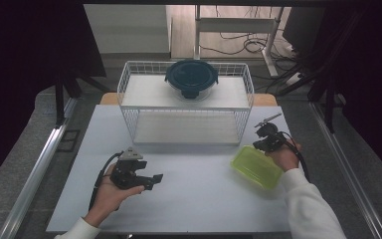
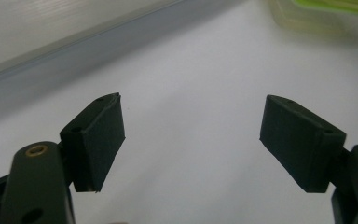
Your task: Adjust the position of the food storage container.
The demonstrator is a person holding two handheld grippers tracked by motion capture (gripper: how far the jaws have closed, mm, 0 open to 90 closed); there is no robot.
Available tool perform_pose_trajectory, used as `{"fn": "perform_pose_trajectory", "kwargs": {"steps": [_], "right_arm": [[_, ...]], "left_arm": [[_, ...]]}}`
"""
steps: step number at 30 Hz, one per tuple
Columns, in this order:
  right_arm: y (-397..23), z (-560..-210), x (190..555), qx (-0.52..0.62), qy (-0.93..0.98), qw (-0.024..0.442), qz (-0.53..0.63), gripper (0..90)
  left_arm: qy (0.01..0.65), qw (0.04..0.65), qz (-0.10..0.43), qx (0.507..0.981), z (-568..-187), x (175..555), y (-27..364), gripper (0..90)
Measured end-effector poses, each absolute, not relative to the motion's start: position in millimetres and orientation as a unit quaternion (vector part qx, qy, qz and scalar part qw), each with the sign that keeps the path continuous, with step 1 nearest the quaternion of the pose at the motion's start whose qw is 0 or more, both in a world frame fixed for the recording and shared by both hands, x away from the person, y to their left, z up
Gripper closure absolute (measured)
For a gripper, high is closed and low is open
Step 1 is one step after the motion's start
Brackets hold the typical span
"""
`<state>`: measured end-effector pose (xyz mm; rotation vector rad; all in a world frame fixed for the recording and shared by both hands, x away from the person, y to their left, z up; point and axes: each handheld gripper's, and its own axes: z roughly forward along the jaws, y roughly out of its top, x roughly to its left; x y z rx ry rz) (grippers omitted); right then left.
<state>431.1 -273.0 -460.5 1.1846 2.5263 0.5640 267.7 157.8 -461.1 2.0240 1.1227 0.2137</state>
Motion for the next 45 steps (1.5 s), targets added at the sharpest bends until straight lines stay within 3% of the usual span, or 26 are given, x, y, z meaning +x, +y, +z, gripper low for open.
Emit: {"fn": "perform_pose_trajectory", "kwargs": {"steps": [12,23,32,45], "right_arm": [[-237.4,-467.9,409.6,0.316,0.922,0.129,0.186,89.0],[-229.0,-468.6,401.5,0.295,0.927,0.124,0.194,89.0],[-282.3,-429.6,366.5,0.384,0.86,0.182,0.282,89.0],[-335.1,-450.0,323.7,0.471,0.825,0.183,0.252,88.9]], "left_arm": [[0.455,0.398,0.088,0.792,-462.9,265.5,164.4,21.6],[0.458,0.405,0.088,0.787,-462.5,266.1,164.5,21.9],[0.464,0.394,0.076,0.79,-469.9,269.7,166.8,21.8],[0.468,0.398,0.086,0.784,-470.5,269.0,164.6,22.0]]}}
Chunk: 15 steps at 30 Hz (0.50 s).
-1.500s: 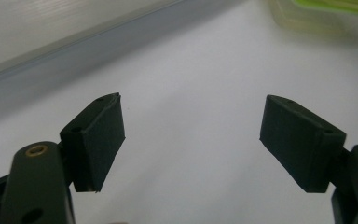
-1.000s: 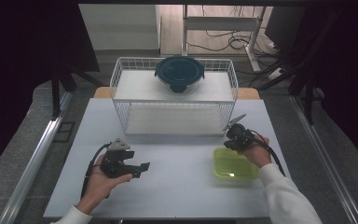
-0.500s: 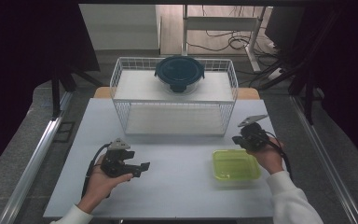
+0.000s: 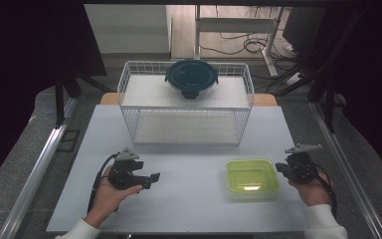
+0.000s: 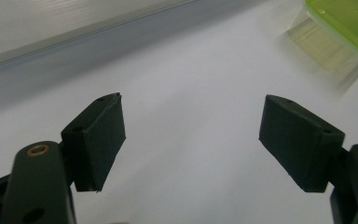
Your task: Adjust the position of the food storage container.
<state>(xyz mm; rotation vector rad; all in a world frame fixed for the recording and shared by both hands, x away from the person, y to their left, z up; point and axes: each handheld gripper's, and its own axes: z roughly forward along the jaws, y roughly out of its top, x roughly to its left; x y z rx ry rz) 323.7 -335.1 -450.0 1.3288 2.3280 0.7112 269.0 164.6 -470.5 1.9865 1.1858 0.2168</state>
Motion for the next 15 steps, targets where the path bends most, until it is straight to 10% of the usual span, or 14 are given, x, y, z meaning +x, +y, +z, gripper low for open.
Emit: {"fn": "perform_pose_trajectory", "kwargs": {"steps": [15], "right_arm": [[-335.5,-466.5,319.7,0.482,0.834,0.163,0.215,89.0]], "left_arm": [[0.47,0.396,0.083,0.784,-471.9,269.2,165.1,22.0]]}}
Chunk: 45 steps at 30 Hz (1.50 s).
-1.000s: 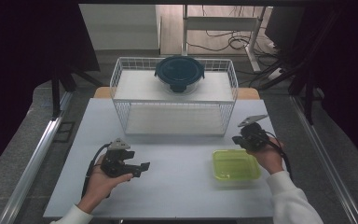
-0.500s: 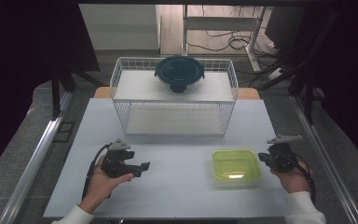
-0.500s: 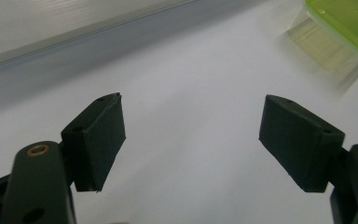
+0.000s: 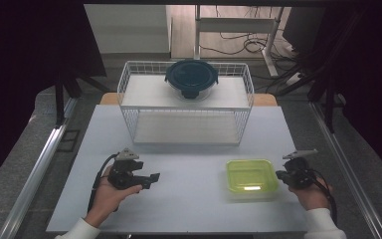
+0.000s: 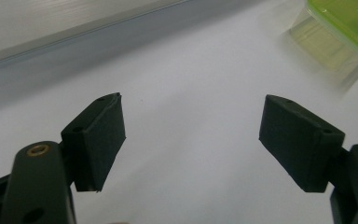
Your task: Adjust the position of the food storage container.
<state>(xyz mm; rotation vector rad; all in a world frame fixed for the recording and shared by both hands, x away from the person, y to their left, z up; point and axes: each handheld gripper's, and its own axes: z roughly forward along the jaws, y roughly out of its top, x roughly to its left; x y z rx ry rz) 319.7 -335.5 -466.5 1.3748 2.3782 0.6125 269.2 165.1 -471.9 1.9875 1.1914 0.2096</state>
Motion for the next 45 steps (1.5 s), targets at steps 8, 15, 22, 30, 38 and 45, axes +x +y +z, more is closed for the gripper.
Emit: {"fn": "perform_pose_trajectory", "kwargs": {"steps": [8,15,22,30,38,45], "right_arm": [[-335.9,-466.6,318.7,0.488,0.832,0.157,0.213,89.0],[-334.0,-469.9,313.3,0.488,0.835,0.136,0.215,89.0],[-319.2,-471.2,309.0,0.473,0.844,0.122,0.223,89.0],[-288.4,-474.3,312.1,0.443,0.859,0.112,0.23,89.0],[-253.8,-478.7,316.9,0.413,0.873,0.116,0.233,89.0],[-242.3,-480.0,320.0,0.405,0.876,0.12,0.234,89.0]], "left_arm": [[0.471,0.396,0.082,0.784,-472.1,269.1,165.4,21.9],[0.47,0.396,0.081,0.785,-472.5,269.3,165.0,21.9],[0.472,0.394,0.081,0.785,-473.1,270.4,165.1,21.9],[0.474,0.394,0.081,0.783,-472.8,270.9,166.1,21.9],[0.475,0.394,0.082,0.783,-473.1,270.8,167.7,21.9],[0.476,0.394,0.081,0.782,-473.7,271.4,168.7,21.9]]}}
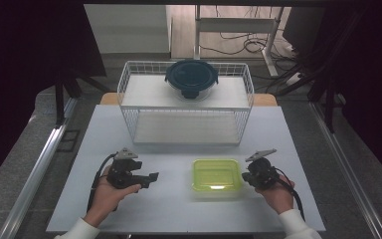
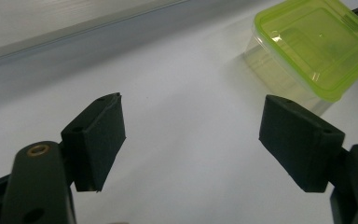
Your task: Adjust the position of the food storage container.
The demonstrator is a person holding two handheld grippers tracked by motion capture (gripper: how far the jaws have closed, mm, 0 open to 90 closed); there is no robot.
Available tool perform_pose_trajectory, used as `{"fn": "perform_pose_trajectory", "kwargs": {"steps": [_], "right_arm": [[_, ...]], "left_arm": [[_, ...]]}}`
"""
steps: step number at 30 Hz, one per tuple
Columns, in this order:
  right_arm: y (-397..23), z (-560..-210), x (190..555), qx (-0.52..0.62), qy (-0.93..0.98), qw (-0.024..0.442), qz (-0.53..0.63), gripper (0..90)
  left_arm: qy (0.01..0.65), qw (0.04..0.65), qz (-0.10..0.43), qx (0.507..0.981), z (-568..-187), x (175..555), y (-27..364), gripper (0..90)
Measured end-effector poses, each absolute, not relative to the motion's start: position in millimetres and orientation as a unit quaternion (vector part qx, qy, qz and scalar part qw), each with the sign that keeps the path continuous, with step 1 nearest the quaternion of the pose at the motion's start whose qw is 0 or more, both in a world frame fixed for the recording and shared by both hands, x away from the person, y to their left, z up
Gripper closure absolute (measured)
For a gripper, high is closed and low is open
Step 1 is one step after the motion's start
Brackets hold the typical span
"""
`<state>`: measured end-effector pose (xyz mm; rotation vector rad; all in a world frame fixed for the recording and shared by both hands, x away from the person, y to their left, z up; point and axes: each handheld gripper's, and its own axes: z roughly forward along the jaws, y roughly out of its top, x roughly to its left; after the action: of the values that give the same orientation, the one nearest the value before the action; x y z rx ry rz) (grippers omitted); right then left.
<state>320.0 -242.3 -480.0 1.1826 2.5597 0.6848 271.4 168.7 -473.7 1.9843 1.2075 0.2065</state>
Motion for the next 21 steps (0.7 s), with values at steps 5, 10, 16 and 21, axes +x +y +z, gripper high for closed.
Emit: {"fn": "perform_pose_trajectory", "kwargs": {"steps": [5,10,16,21], "right_arm": [[-235.6,-481.0,321.2,0.4,0.877,0.122,0.235,89.0],[-220.9,-482.0,320.4,0.385,0.884,0.121,0.237,89.0],[-197.3,-484.2,321.4,0.362,0.894,0.119,0.236,89.0],[-183.9,-486.9,322.0,0.354,0.897,0.12,0.236,89.0]], "left_arm": [[0.476,0.393,0.081,0.783,-474.0,272.0,168.2,21.9],[0.477,0.393,0.081,0.782,-474.3,272.5,168.2,21.9],[0.479,0.392,0.082,0.781,-474.2,272.5,169.2,21.9],[0.481,0.39,0.083,0.781,-475.2,273.0,169.9,21.9]]}}
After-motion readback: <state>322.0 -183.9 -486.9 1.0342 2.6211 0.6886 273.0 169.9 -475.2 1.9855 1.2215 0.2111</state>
